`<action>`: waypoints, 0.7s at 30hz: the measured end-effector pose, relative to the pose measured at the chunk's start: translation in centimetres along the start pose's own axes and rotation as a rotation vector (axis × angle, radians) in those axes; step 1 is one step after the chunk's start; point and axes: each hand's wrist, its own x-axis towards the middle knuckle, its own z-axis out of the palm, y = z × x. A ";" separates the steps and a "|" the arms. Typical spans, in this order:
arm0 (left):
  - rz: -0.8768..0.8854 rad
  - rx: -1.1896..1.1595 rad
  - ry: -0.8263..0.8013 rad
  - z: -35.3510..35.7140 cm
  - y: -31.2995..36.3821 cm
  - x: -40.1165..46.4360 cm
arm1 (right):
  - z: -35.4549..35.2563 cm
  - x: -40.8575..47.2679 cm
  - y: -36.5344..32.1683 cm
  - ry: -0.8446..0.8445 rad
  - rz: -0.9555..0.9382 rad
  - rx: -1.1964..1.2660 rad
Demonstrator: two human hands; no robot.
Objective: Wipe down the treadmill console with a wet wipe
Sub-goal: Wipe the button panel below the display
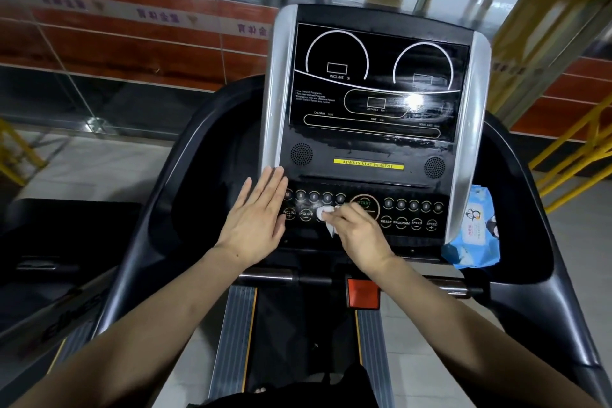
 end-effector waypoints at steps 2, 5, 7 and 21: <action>-0.001 0.004 -0.001 0.1 -0.3 -0.2 | -0.6 0.6 0.9 -0.030 -0.045 -0.040; 0.002 0.006 0.003 0.2 -0.5 -0.6 | -1.3 2.6 1.8 0.045 0.109 -0.077; -0.002 0.002 0.003 0.1 -0.5 -0.7 | -1.0 3.1 1.2 0.129 0.188 -0.061; 0.014 0.030 -0.003 -0.2 -1.2 -1.3 | 0.2 3.6 -1.9 0.086 0.135 -0.028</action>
